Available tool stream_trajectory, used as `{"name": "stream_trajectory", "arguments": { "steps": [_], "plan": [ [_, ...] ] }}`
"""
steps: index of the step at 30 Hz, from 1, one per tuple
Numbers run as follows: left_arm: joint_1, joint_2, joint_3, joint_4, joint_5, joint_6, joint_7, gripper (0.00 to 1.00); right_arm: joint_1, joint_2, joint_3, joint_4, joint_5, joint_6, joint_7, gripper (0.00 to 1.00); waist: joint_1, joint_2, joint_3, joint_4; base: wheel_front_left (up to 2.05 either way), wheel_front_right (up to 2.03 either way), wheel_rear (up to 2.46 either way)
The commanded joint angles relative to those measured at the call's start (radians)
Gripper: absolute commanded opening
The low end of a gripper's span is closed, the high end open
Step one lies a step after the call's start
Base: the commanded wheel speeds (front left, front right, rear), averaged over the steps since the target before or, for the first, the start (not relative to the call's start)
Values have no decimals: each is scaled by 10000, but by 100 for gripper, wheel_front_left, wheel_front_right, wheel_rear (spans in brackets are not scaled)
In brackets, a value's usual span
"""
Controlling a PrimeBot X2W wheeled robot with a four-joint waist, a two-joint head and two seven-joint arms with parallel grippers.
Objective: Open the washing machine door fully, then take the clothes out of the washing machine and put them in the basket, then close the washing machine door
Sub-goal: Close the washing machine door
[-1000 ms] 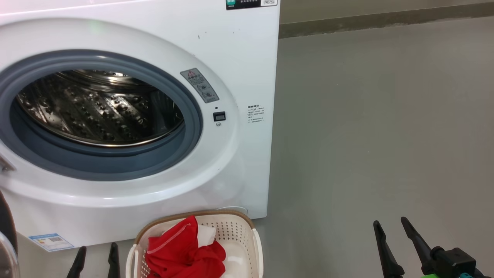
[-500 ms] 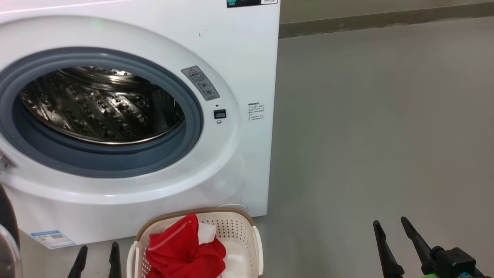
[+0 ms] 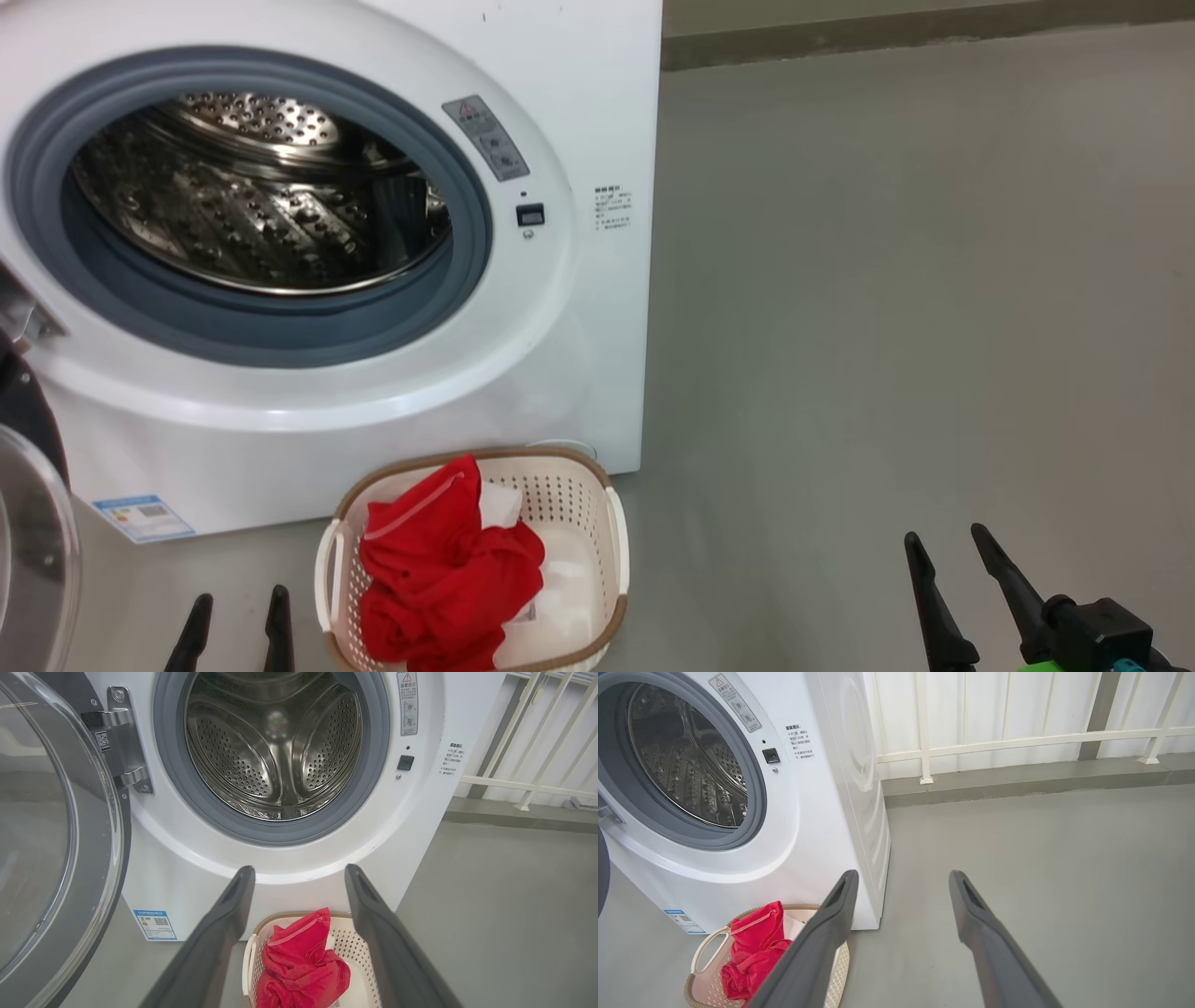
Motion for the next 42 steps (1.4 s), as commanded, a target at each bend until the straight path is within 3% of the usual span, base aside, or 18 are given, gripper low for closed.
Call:
{"name": "stream_trajectory", "arguments": {
  "steps": [1,25,36,42],
  "plan": [
    [-211,46,300,-303,-19,-56,-49,100,-233,-124,172,-250,-85,4,-63,100,0,0,10,2,-106,106,0],
    [-202,45,146,-260,-130,-56,-49,100,-189,-98,197,-234,-117,4,-63,100,0,0,6,163,-19,19,0],
    [-246,45,-83,191,-690,-46,-49,100,-121,-148,309,-170,-106,4,-63,100,0,0,-87,1158,0,0,0],
    [-166,45,-205,254,-1008,268,-49,100,-108,-226,433,-99,-83,4,-63,100,0,0,-158,2116,0,0,0]
  ]
}}
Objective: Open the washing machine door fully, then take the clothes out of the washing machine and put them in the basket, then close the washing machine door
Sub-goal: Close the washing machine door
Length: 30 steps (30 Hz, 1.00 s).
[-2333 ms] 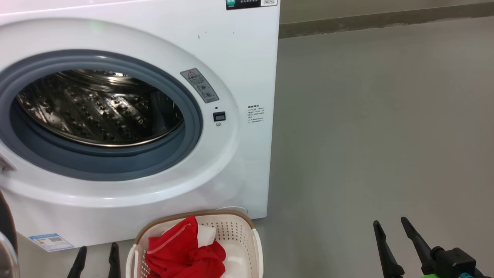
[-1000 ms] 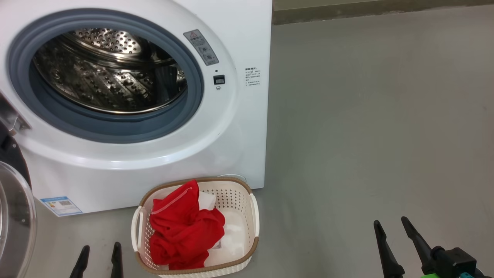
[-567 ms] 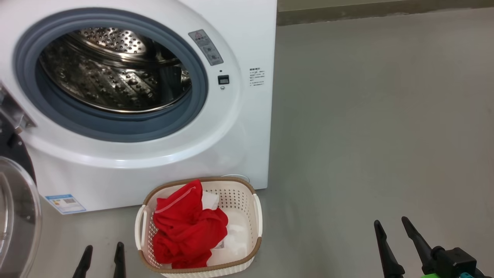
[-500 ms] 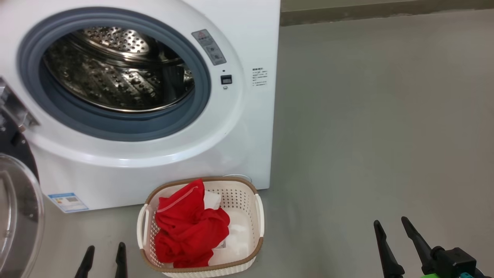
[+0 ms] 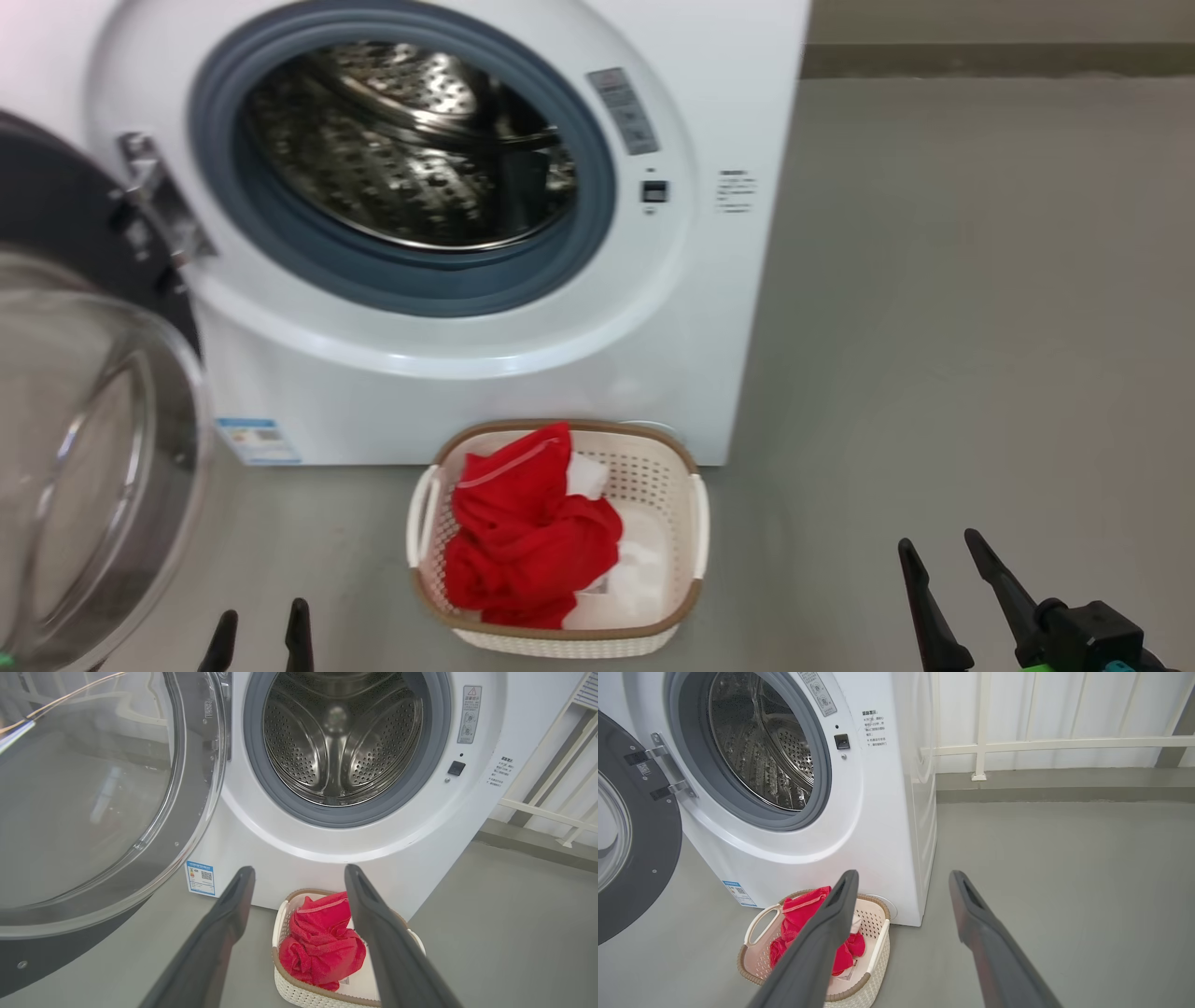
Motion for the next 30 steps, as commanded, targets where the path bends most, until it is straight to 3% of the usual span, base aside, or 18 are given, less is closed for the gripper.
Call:
{"name": "stream_trajectory", "arguments": {
  "steps": [1,19,30],
  "plan": [
    [-140,53,278,-186,-54,77,-51,100,-112,-167,286,-196,-79,4,-63,100,0,0,-74,653,0,0,0],
    [256,53,-197,-335,-540,731,-51,100,-398,-366,825,2,-50,4,-63,100,0,0,-150,3719,0,0,0],
    [452,53,-63,-951,-1337,1298,-51,100,-1310,-675,1697,420,61,4,-63,100,0,0,258,4105,0,0,0]
  ]
}}
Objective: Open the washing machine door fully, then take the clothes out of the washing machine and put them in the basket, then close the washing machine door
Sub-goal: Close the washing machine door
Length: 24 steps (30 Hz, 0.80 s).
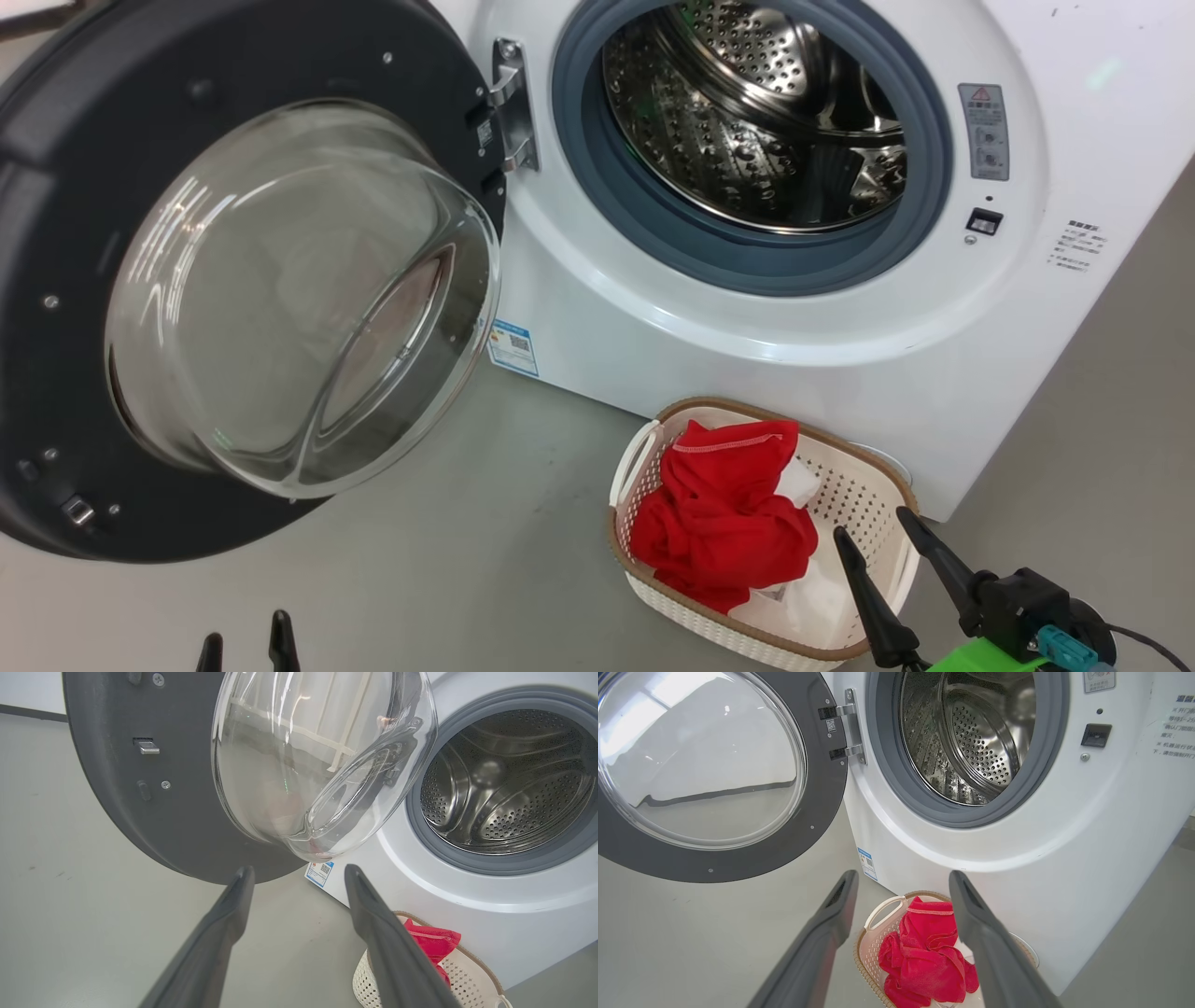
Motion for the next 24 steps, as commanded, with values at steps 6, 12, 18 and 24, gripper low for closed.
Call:
{"name": "stream_trajectory", "arguments": {
  "steps": [6,12,18,24],
  "plan": [
    [98,47,238,-441,-120,183,-49,100,-510,-210,422,-52,125,4,-63,100,0,0,-1,76,0,0,0],
    [108,47,167,-495,-88,75,-49,100,-395,-194,415,-66,174,4,-63,100,0,0,-101,37,0,0,0],
    [-257,47,367,-860,-130,-335,-49,0,-238,-104,301,-108,171,4,-63,100,0,0,-151,12,0,0,0],
    [-1501,47,1808,-2341,802,-1026,-49,0,-85,-25,162,-171,139,4,-63,100,0,0,-140,-6,0,0,0]
  ]
}}
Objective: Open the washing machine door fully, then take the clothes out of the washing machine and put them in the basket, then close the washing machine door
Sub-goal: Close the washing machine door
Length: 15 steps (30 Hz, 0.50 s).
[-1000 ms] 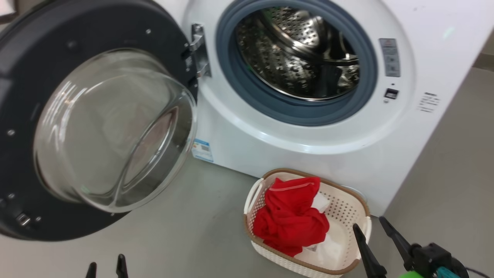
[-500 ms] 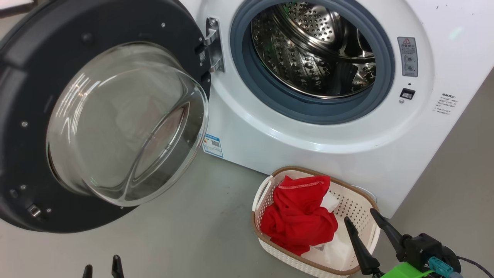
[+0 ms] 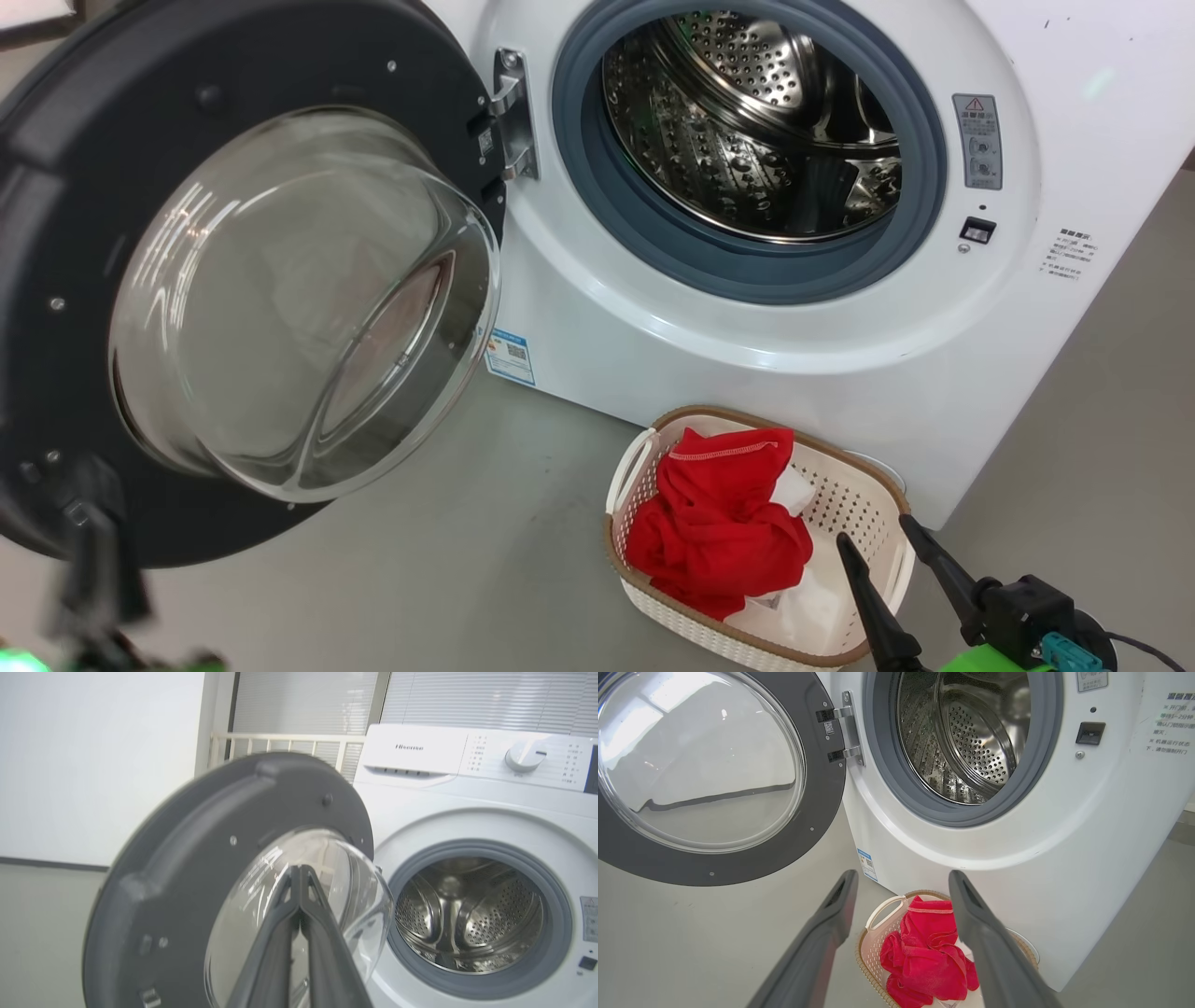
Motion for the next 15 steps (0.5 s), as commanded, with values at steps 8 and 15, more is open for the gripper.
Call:
{"name": "stream_trajectory", "arguments": {
  "steps": [8,15],
  "plan": [
    [-3265,1164,2037,-1283,892,-527,-49,0,49,-21,-79,-353,-96,4,-63,100,0,0,133,-45,0,0,0],
    [-5372,3221,1906,-23,301,-541,-49,0,211,60,-426,-510,-217,4,-63,100,0,0,294,-73,0,0,0]
  ]
}}
